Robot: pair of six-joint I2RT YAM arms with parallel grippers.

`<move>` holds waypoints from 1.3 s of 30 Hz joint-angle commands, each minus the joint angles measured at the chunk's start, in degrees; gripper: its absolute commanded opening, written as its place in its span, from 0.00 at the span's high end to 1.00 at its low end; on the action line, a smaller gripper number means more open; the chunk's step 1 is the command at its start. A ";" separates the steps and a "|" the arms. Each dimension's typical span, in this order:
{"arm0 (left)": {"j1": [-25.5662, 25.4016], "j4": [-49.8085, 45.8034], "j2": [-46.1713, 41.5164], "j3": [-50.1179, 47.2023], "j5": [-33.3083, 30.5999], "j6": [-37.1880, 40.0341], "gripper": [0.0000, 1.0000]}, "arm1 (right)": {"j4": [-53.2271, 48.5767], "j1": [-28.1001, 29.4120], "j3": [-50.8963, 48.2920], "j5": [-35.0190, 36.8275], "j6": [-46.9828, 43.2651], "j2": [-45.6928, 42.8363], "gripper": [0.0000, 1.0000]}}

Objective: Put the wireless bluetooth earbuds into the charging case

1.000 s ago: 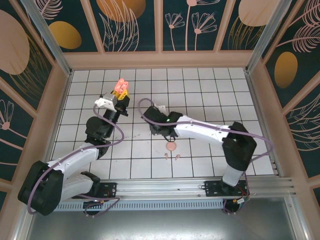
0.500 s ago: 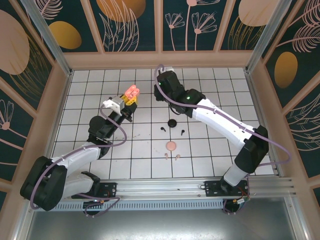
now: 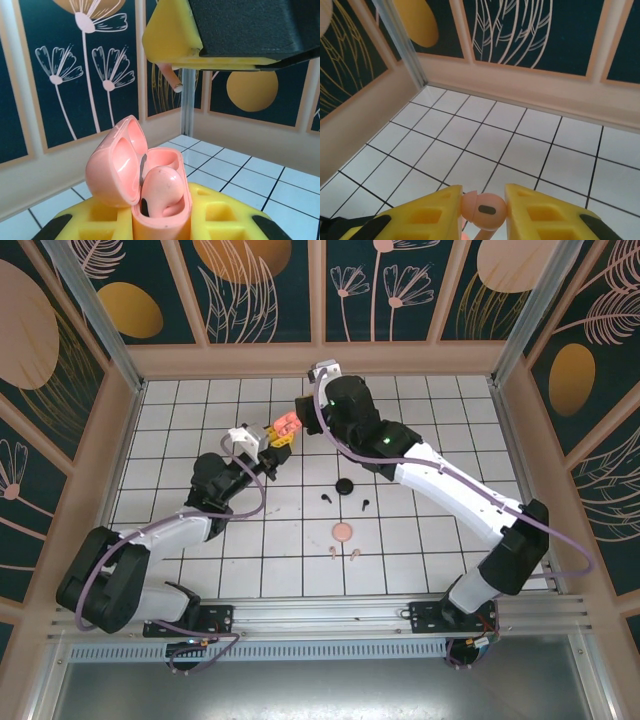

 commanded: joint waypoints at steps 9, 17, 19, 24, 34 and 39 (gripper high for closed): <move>0.43 -1.12 1.48 4.55 4.79 0.14 1.00 | 8.61 -0.57 -5.33 -4.19 -0.67 -2.87 0.73; 0.42 -0.83 1.07 4.71 4.96 -0.38 1.00 | 8.77 -1.00 -6.34 -4.89 0.41 -2.87 0.74; 0.42 -0.83 0.86 4.82 5.15 -0.40 1.00 | 8.88 -1.14 -6.75 -4.98 0.57 -2.95 0.74; 0.42 -0.95 0.60 5.11 5.20 -0.44 1.00 | 9.00 -1.45 -7.66 -5.47 1.05 -3.24 0.74; 0.42 -1.05 0.69 5.94 5.33 -0.73 1.00 | 9.33 -1.80 -9.33 -6.89 2.02 -3.56 0.74; 0.42 -1.19 0.91 6.27 5.42 -1.15 1.00 | 9.90 -1.80 -10.61 -7.44 2.81 -4.18 0.75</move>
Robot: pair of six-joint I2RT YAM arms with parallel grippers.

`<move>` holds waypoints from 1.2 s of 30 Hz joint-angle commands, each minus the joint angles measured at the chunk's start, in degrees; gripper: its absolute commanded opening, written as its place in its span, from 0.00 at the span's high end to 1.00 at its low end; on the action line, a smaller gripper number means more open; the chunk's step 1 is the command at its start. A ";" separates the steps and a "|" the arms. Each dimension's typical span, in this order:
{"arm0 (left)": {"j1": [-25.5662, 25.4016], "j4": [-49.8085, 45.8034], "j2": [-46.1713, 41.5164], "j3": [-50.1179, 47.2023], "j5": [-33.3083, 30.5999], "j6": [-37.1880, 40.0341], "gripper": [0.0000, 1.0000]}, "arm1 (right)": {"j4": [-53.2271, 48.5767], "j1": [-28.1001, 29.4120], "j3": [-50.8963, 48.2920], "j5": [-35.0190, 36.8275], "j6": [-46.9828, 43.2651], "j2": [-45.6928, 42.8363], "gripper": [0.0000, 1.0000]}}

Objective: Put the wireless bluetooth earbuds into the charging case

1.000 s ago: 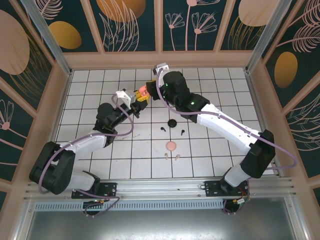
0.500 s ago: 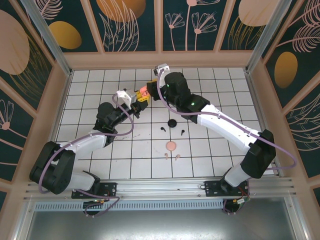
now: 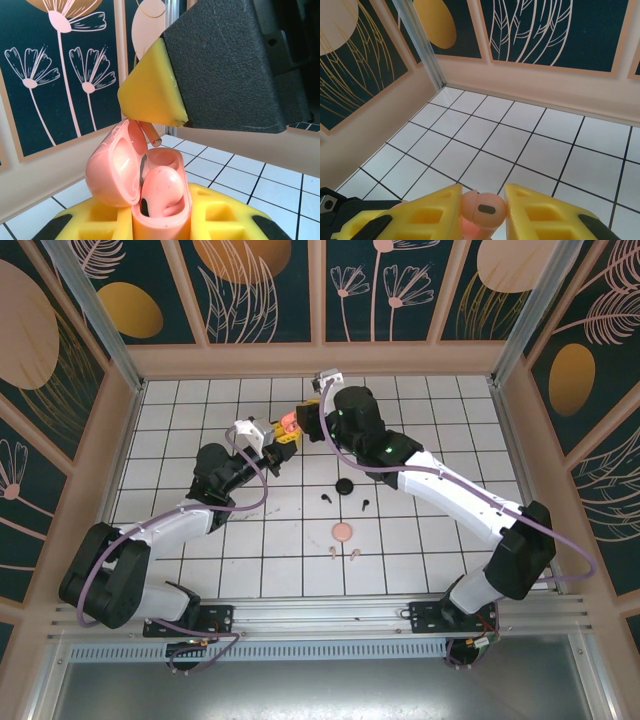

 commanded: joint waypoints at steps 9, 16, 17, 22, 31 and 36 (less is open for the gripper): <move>0.42 2.42 0.27 3.13 0.74 -1.64 1.00 | 1.12 -0.25 -3.18 -1.88 1.71 -3.01 0.75; 0.35 2.90 0.08 3.04 1.20 -1.86 1.00 | 0.74 -0.21 -3.05 -1.93 -0.68 -2.01 0.75; 0.42 2.88 0.08 3.12 1.21 -1.94 1.00 | 0.68 -0.01 -3.10 -1.94 -1.57 -1.82 0.75; 0.37 2.72 -0.10 3.32 1.42 -2.12 1.00 | 0.58 1.64 -3.63 -0.41 -7.97 -1.21 0.75; 0.42 2.65 -0.01 3.47 1.32 -2.12 1.00 | -0.23 4.15 -4.35 1.49 -15.07 0.23 0.76; 0.42 2.73 -0.09 3.49 1.15 -2.12 1.00 | -0.60 4.15 -4.63 0.58 -14.85 0.61 0.76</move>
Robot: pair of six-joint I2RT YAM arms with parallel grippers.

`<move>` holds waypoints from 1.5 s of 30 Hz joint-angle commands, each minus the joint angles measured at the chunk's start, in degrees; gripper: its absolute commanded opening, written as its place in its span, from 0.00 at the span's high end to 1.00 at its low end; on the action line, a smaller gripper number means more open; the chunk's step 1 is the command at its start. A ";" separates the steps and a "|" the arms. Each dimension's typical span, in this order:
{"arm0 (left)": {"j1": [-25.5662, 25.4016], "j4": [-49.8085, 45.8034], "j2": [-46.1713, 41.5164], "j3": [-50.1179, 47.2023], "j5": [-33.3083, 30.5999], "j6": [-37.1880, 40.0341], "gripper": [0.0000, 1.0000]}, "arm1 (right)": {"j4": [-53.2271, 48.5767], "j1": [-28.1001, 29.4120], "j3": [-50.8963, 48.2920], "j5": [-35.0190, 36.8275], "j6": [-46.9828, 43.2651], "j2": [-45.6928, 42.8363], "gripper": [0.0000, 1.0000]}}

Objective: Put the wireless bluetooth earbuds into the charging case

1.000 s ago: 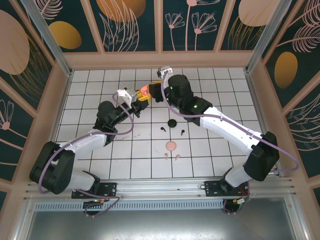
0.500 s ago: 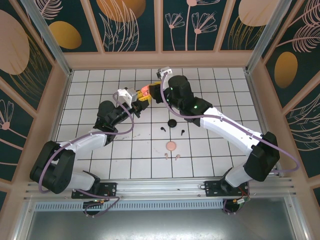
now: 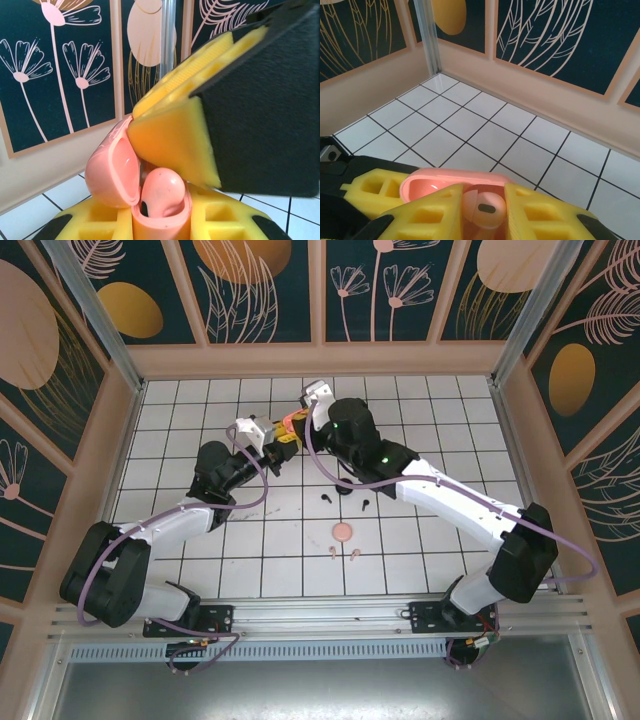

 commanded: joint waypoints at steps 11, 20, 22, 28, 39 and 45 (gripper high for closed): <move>0.35 3.63 -0.86 2.77 -0.04 -0.57 1.00 | -3.02 0.02 -1.97 -1.13 0.47 2.14 0.73; 0.35 3.21 -0.74 2.87 -0.20 -0.38 1.00 | -3.39 -1.44 -2.25 -0.24 2.55 1.32 0.64; 0.31 3.06 -0.65 2.94 -0.19 -0.38 1.00 | -3.27 -1.53 -2.21 -0.19 2.64 1.13 0.63; 0.35 2.78 -0.19 3.28 -0.67 -0.31 1.00 | -3.43 -1.79 -2.62 -0.95 3.35 0.07 0.59; 0.31 1.89 0.60 4.07 -1.72 -0.37 1.00 | -3.47 -2.06 -4.00 -4.45 4.74 -3.32 0.54; 0.27 1.63 0.77 4.25 -1.95 -0.53 1.00 | -3.02 -2.32 -5.01 -5.72 5.68 -4.98 0.54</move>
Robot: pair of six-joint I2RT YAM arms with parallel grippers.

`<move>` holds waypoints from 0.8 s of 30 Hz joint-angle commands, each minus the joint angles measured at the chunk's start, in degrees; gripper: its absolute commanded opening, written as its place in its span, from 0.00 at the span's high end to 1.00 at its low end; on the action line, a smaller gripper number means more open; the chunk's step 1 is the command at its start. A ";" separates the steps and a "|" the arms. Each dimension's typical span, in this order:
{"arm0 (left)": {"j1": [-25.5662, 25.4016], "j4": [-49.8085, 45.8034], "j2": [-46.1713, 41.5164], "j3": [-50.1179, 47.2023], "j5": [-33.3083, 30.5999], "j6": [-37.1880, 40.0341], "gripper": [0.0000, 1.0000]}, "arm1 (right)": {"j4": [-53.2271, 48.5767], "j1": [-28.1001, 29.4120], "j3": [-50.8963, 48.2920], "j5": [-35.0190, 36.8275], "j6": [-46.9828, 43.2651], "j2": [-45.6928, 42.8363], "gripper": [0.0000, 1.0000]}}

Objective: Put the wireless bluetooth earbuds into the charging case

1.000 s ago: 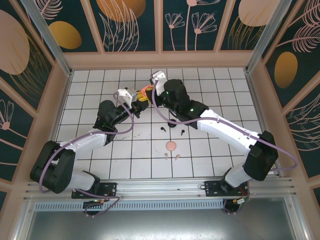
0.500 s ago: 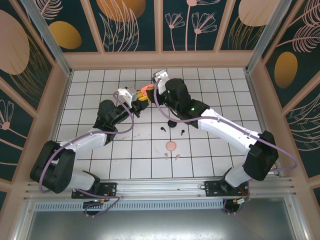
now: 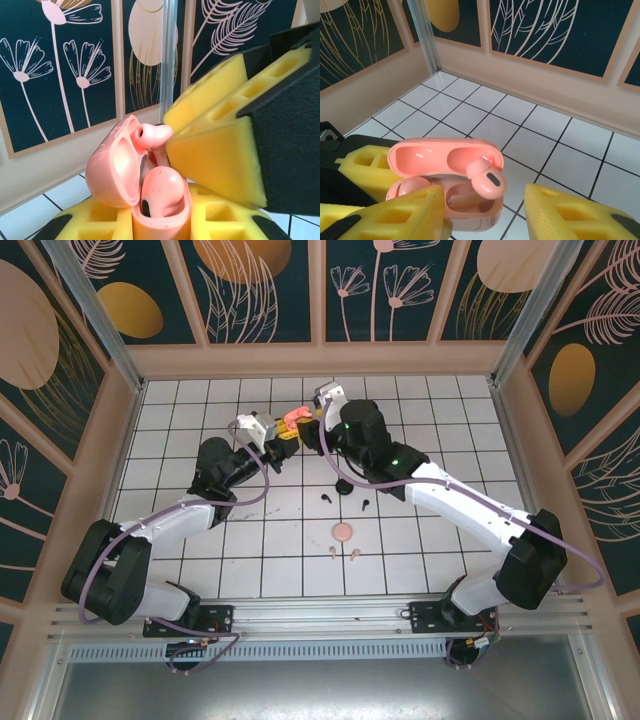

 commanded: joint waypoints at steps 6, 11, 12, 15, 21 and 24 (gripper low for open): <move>0.13 3.27 0.19 2.50 -1.89 -0.64 1.00 | -2.28 0.04 -1.39 -4.79 1.80 -2.80 0.49; 0.09 3.27 0.37 2.46 -1.85 -0.75 1.00 | -2.20 -0.13 -0.37 -6.81 2.54 -3.08 0.44; 0.12 3.27 0.46 2.46 -1.81 -0.75 1.00 | -2.04 -0.25 -0.17 -7.05 2.75 -3.11 0.42; 0.05 3.27 0.54 2.46 -1.72 -0.79 1.00 | -1.72 -0.91 0.83 -8.15 3.63 -3.05 0.39; -0.21 3.35 1.07 2.48 -1.79 -0.75 1.00 | 0.13 -2.76 2.71 -10.52 6.09 -3.06 0.34; -0.43 3.49 1.41 2.46 -1.78 -0.62 1.00 | 0.97 -3.63 4.01 -11.92 7.40 -2.97 0.32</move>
